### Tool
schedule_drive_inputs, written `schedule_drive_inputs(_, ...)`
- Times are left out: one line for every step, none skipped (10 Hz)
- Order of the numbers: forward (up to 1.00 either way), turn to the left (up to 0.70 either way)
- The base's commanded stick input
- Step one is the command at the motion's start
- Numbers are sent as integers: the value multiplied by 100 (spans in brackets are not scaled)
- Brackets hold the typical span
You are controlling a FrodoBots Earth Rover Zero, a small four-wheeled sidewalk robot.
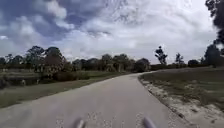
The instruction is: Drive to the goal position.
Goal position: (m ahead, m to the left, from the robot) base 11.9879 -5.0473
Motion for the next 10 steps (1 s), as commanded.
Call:
schedule_drive_inputs(69, 3)
schedule_drive_inputs(69, 3)
schedule_drive_inputs(69, 3)
schedule_drive_inputs(69, 3)
schedule_drive_inputs(69, 3)
schedule_drive_inputs(69, 3)
schedule_drive_inputs(69, 3)
schedule_drive_inputs(69, 3)
schedule_drive_inputs(69, 3)
schedule_drive_inputs(69, 3)
